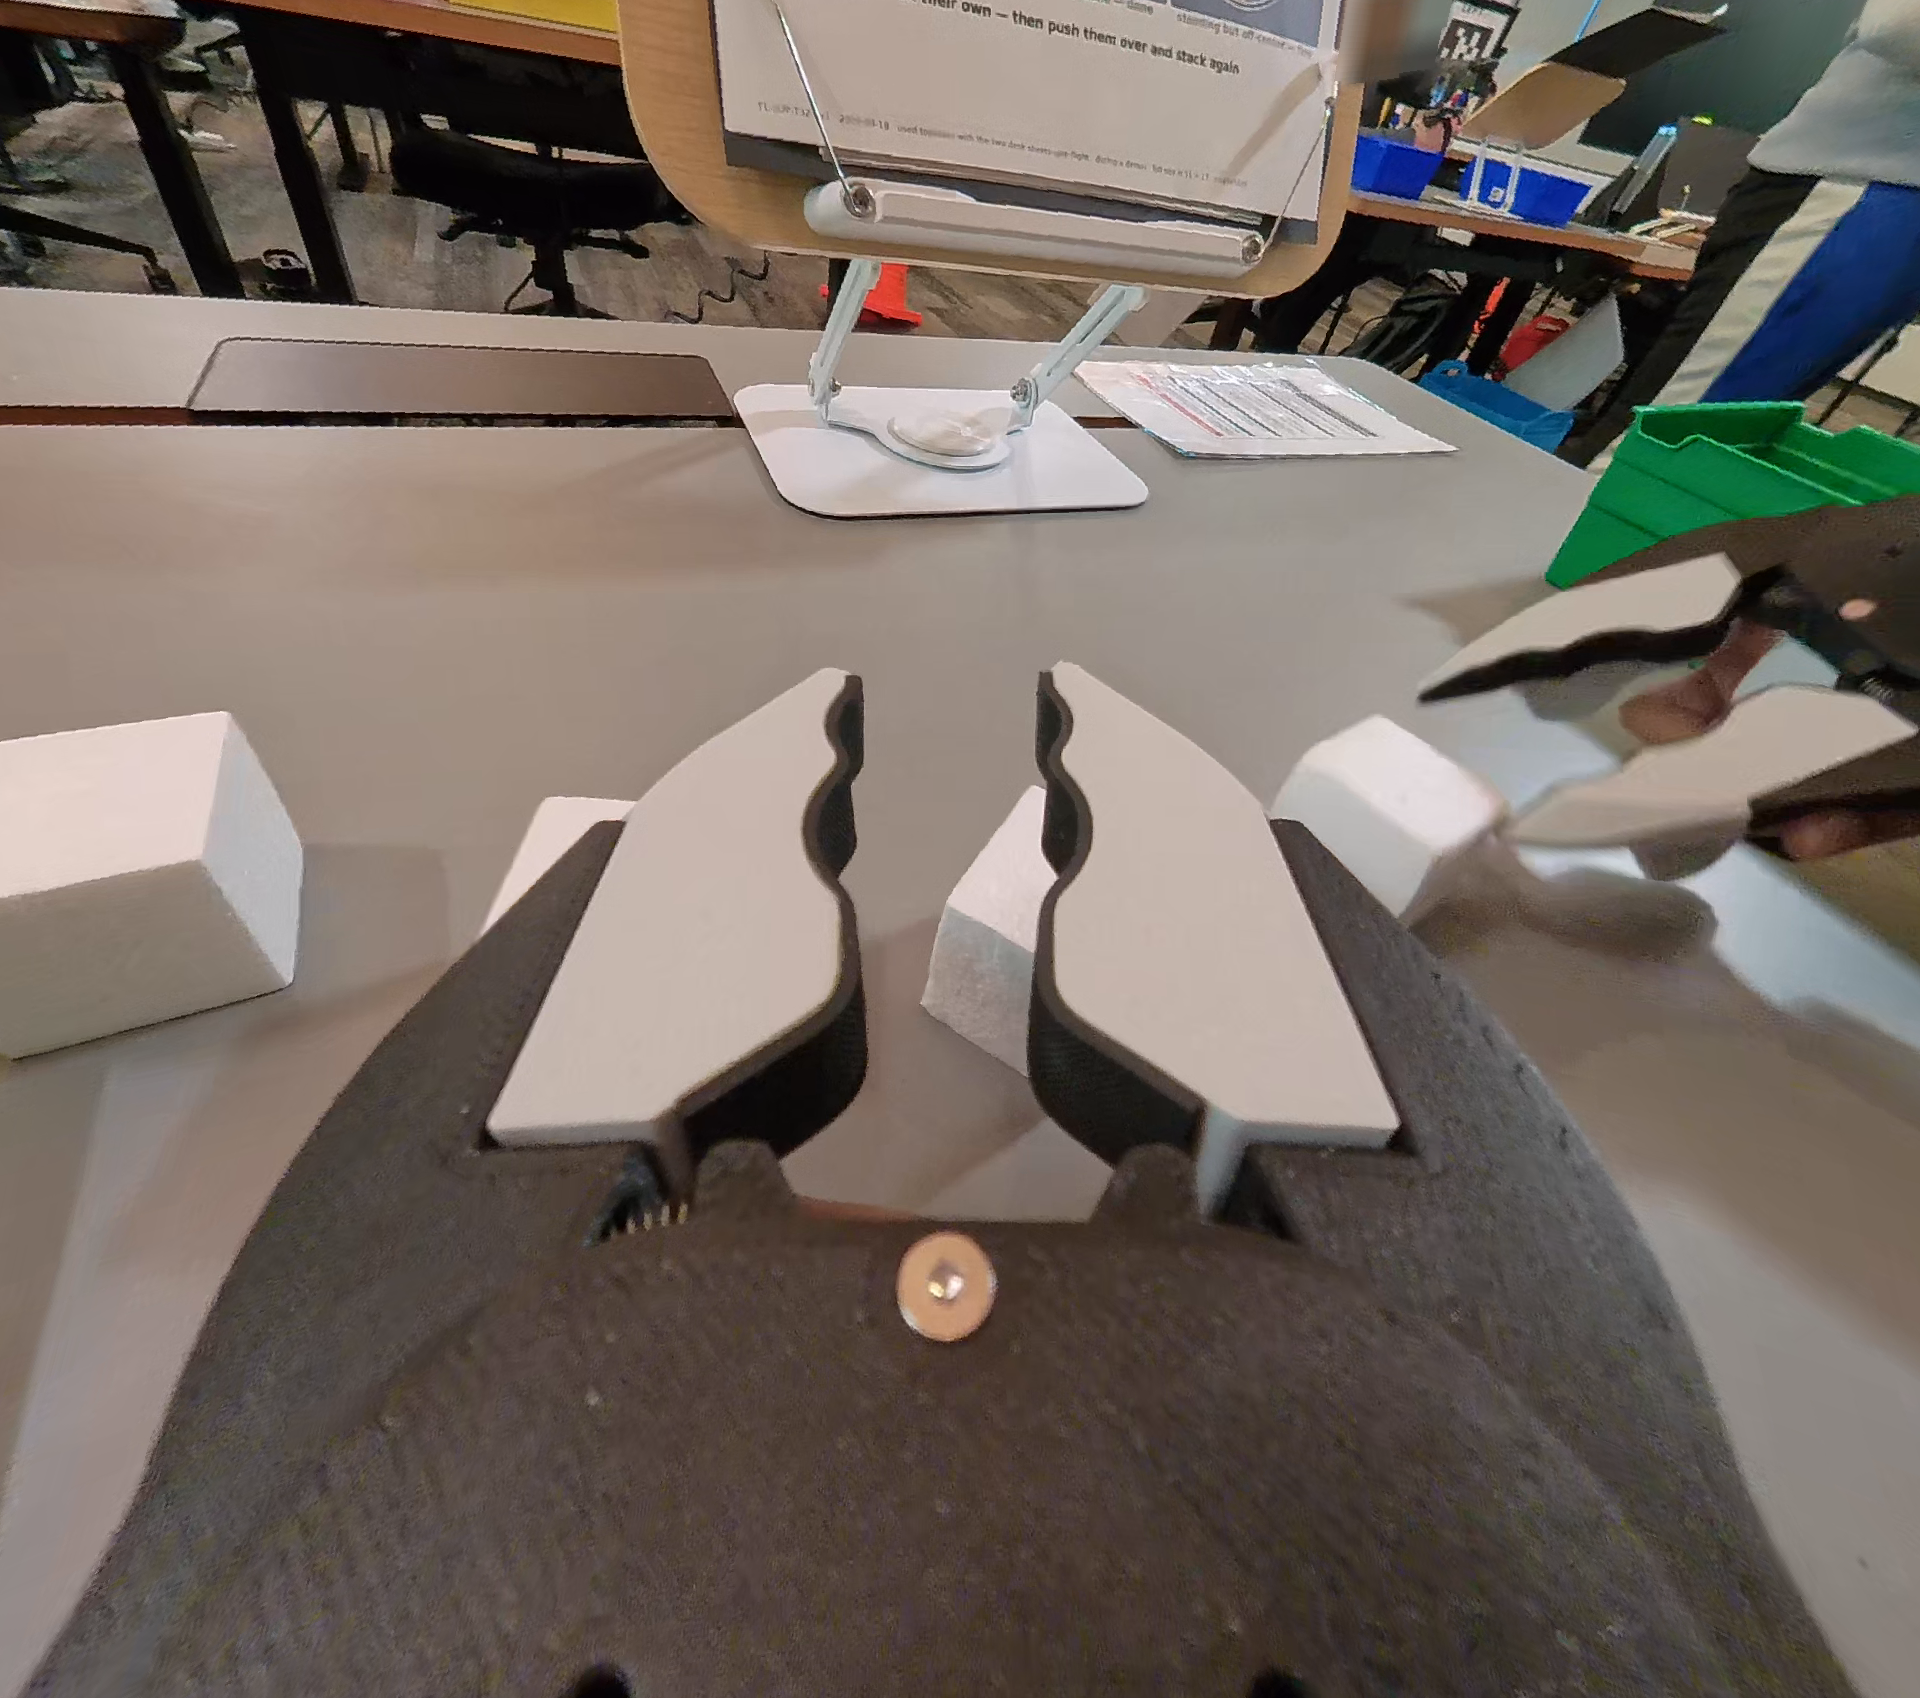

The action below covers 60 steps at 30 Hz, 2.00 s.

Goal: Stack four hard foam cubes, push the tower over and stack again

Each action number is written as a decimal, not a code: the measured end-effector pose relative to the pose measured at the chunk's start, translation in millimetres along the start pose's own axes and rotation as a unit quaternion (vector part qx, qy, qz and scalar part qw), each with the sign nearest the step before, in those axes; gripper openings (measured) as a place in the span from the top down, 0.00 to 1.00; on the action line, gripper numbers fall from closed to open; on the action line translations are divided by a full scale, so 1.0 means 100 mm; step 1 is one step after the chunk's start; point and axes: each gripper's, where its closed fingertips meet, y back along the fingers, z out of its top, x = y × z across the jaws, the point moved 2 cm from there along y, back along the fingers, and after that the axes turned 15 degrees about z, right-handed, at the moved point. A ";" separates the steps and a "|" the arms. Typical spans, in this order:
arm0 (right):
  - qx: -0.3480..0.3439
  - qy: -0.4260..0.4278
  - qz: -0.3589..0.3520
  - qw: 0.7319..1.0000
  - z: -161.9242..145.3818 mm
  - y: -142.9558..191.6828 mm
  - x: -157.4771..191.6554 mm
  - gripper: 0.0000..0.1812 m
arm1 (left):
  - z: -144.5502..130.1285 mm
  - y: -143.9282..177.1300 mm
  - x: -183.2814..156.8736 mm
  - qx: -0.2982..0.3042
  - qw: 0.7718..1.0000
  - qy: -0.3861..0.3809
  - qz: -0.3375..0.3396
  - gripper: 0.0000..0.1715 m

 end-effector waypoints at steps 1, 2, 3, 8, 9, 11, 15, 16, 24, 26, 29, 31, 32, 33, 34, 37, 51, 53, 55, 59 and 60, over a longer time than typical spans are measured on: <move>-0.021 -0.007 -0.044 0.999 0.06 0.12 -0.13 0.69 | 0.02 0.01 0.03 -0.007 1.000 0.000 0.009 0.82; -0.054 -0.024 -0.076 0.995 0.13 0.27 -0.24 0.67 | 0.05 0.01 0.06 -0.017 1.000 0.000 0.020 0.82; -0.095 -0.049 -0.098 0.989 0.21 0.42 -0.33 0.65 | 0.08 0.02 0.09 -0.025 0.999 0.003 0.030 0.83; -0.205 -0.121 -0.070 0.969 0.51 0.59 -0.27 0.59 | 0.07 0.01 0.16 -0.015 0.999 0.026 0.035 0.82; -0.192 -0.124 -0.060 0.972 0.50 0.50 -0.24 0.59 | 0.07 0.01 0.16 -0.014 0.999 0.030 0.032 0.82; -0.155 -0.122 -0.062 0.978 0.41 0.32 -0.23 0.58 | 0.07 0.02 0.16 -0.015 0.999 0.031 0.030 0.82; -0.123 -0.137 -0.057 0.981 0.28 0.13 -0.17 0.58 | 0.07 0.03 0.15 -0.015 0.999 0.028 0.027 0.82; -0.128 -0.143 -0.054 0.980 0.29 0.11 -0.14 0.59 | 0.07 0.03 0.14 -0.014 0.999 0.028 0.026 0.82; -0.042 -0.097 -0.056 0.993 0.01 -0.15 -0.15 0.67 | 0.03 0.01 0.08 -0.008 1.000 0.016 0.019 0.82; -0.044 -0.082 -0.048 0.995 0.02 -0.12 -0.15 0.71 | 0.03 0.01 0.08 -0.007 1.000 0.012 0.019 0.81; -0.068 -0.061 -0.019 0.996 0.11 -0.01 -0.09 0.71 | 0.02 0.01 0.07 -0.007 1.000 0.008 0.019 0.82; -0.080 -0.044 0.014 0.996 0.14 0.04 -0.01 0.71 | 0.02 0.00 0.07 -0.007 1.000 0.006 0.018 0.82; -0.079 -0.036 0.032 0.996 0.14 0.05 0.03 0.71 | 0.01 -0.01 0.07 -0.005 1.000 0.004 0.018 0.82; -0.077 -0.029 0.051 0.995 0.13 0.05 0.07 0.71 | 0.00 -0.01 0.06 -0.004 1.000 0.001 0.018 0.82; -0.073 -0.024 0.067 0.995 0.12 0.04 0.10 0.71 | 0.01 -0.01 0.07 -0.005 1.000 -0.001 0.019 0.82; -0.056 -0.022 0.090 0.994 0.06 -0.01 0.15 0.71 | 0.00 0.00 0.07 -0.006 1.000 -0.006 0.021 0.82; -0.043 0.002 0.054 0.998 -0.02 0.06 0.38 0.71 | 0.44 0.15 -0.28 -0.145 0.988 0.012 -0.047 0.85; -0.050 -0.007 0.044 0.998 -0.07 0.15 0.38 0.71 | 0.48 0.14 -0.43 -0.161 0.984 -0.004 -0.070 0.85; -0.063 -0.022 0.032 0.997 -0.11 0.25 0.37 0.71 | 0.46 0.10 -0.60 -0.166 0.981 -0.027 -0.095 0.85; -0.088 -0.047 0.011 0.995 -0.17 0.43 0.35 0.71 | 0.46 0.03 -0.82 -0.176 0.976 -0.047 -0.118 0.85; -0.090 -0.050 0.006 0.995 -0.20 0.46 0.35 0.71 | 0.46 0.01 -0.86 -0.173 0.976 -0.043 -0.125 0.85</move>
